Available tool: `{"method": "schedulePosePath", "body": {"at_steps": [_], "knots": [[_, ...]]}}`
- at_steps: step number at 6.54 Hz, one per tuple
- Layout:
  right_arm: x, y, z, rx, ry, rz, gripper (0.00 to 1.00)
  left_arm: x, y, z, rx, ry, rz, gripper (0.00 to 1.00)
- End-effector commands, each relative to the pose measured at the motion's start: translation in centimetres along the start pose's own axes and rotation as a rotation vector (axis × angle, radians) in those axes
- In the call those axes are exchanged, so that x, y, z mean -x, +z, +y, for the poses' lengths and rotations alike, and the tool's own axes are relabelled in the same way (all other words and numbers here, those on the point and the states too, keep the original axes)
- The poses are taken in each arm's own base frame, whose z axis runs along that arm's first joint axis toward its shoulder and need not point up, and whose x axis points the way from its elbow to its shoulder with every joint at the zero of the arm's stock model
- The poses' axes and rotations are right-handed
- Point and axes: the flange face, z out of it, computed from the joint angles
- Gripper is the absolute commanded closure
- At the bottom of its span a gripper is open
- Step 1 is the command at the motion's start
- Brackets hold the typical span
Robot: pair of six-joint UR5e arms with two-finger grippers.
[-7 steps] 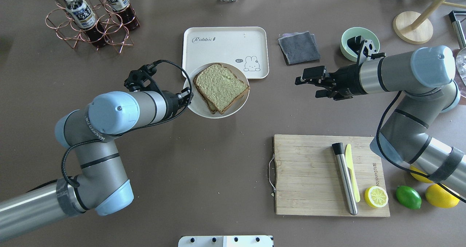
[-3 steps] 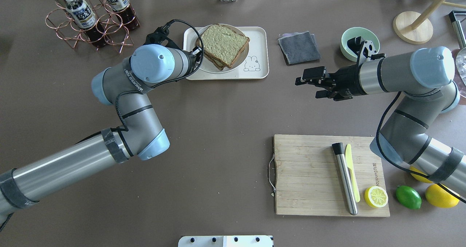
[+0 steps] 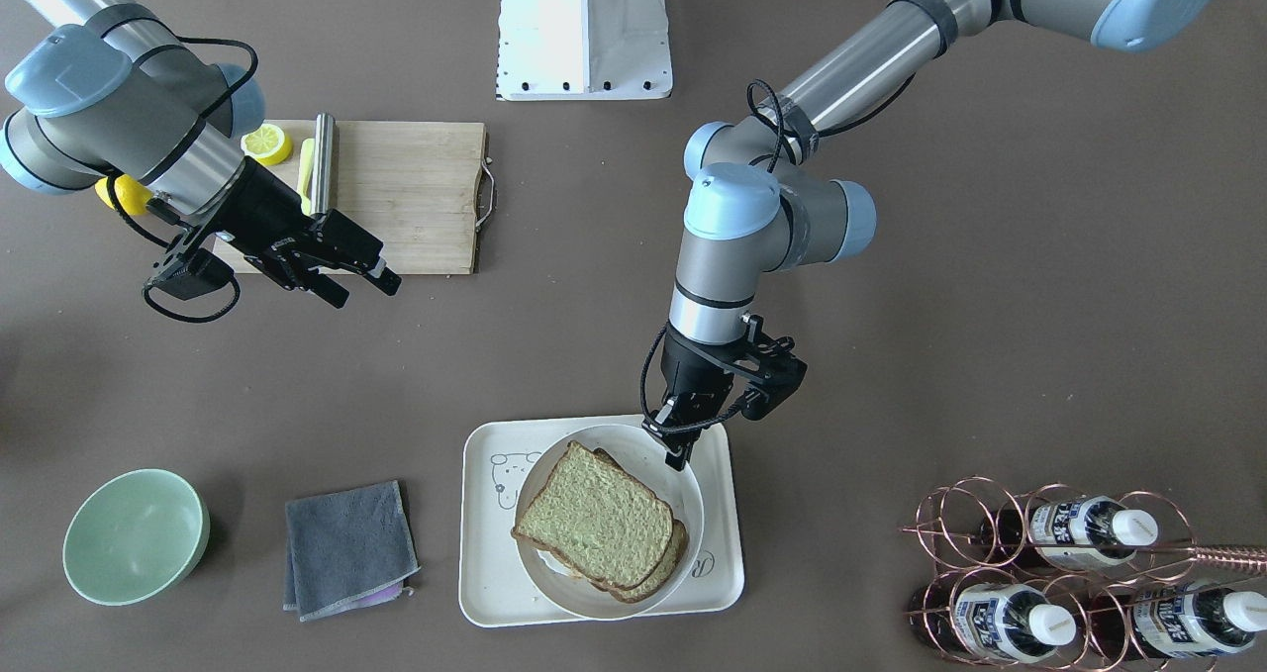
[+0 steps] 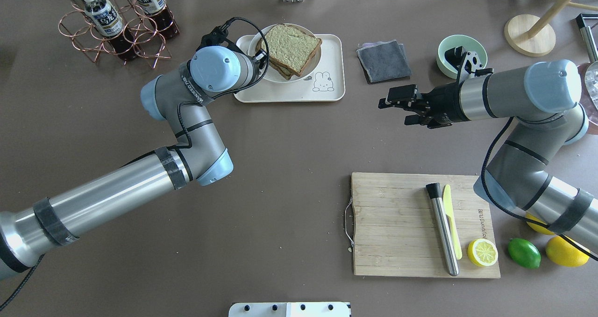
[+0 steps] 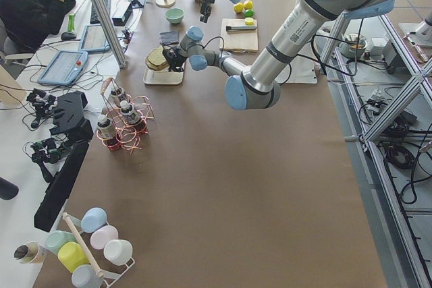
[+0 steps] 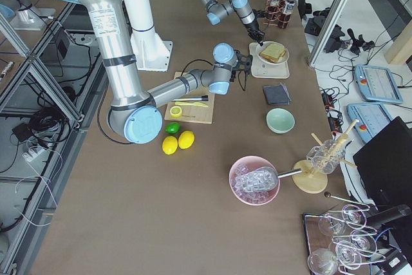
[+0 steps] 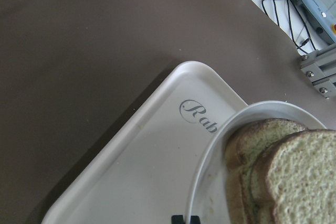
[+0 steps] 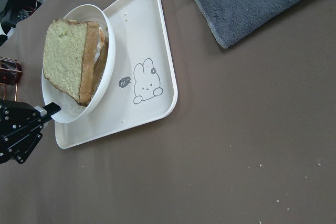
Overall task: Make sandwich and place on tray
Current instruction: 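Carry the plate with the left gripper and set it on the cream tray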
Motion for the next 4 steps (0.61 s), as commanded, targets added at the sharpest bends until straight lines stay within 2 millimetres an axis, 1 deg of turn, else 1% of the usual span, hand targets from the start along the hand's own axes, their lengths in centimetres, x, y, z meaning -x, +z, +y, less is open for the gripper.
{"method": "schedulePosePath", "body": {"at_steps": [1, 2, 3, 4], "knots": [[0.27, 0.07, -0.03, 0.0, -0.002, -0.003, 0.01, 0.75, 0.77, 1.17, 0.013, 0.015, -0.002, 1.0], [0.24, 0.16, -0.08, 0.0, -0.002, -0.001, 0.01, 0.87, 0.77, 1.78, 0.019, 0.021, -0.002, 1.0], [0.25, 0.22, -0.12, 0.0, -0.001, 0.0, 0.01, 1.48, 0.92, 1.95, 0.021, 0.039, -0.004, 0.31], [0.35, 0.23, -0.12, 0.0, 0.0, -0.001, 0.01, 1.46, 0.8, 1.74, 0.014, 0.056, 0.003, 0.03]]}}
